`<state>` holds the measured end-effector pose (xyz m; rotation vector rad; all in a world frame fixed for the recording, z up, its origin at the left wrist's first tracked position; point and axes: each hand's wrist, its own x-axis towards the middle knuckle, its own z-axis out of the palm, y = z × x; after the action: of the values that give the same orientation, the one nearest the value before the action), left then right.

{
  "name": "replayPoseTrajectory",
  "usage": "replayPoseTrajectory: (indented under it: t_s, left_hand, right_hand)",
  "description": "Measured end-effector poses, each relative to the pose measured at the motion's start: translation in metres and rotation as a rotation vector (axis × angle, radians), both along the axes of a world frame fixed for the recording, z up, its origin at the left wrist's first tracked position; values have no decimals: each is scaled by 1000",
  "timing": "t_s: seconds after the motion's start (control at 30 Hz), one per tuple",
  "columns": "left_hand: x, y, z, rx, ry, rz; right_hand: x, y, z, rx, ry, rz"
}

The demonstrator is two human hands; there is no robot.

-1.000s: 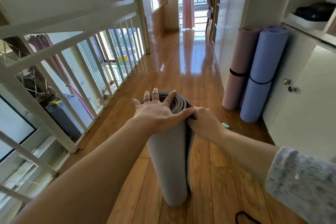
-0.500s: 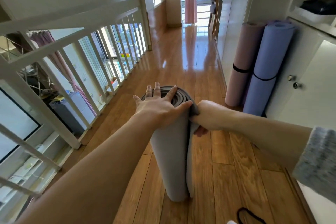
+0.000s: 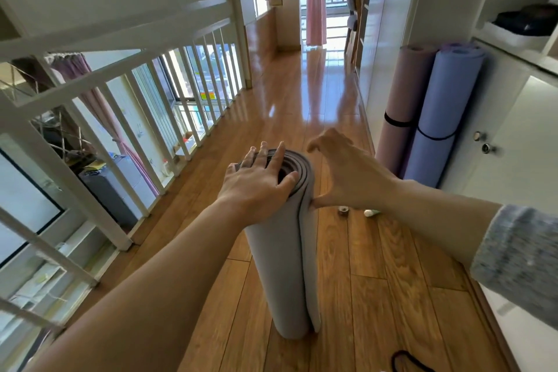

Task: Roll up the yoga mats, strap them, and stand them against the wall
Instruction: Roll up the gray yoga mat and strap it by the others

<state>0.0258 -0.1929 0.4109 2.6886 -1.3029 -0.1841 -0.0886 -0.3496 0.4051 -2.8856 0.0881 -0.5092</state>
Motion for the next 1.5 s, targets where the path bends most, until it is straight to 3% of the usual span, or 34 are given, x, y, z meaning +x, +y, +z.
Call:
replayPoseTrajectory:
  t_s: [0.13, 0.2, 0.3, 0.47, 0.77, 0.93, 1.13, 1.33, 1.5]
  left_hand:
    - [1, 7, 0, -111, 64, -19]
    - [7, 10, 1, -221, 208, 3]
    - [18, 17, 3, -386, 384, 3]
    - [32, 11, 17, -151, -16, -190]
    - [28, -9, 23, -26, -380, -406]
    - [24, -7, 17, -82, -357, -431]
    - [17, -2, 16, -90, -323, -451]
    - [9, -7, 19, -4, -462, -453]
    - [18, -11, 25, 70, -367, -633]
  right_hand:
    - [14, -3, 8, -98, 167, 176]
    - [15, -5, 2, -136, 230, 198]
    - [9, -3, -11, -35, 222, 205]
    - [3, 1, -18, 40, 151, 201]
    - [-1, -3, -27, 89, 87, 215]
    - [-7, -10, -32, 217, 33, 218]
    - [-8, -11, -30, 192, -8, 247]
    - [-14, -7, -32, 167, -42, 269]
    - [-19, -7, -36, 175, -105, 271]
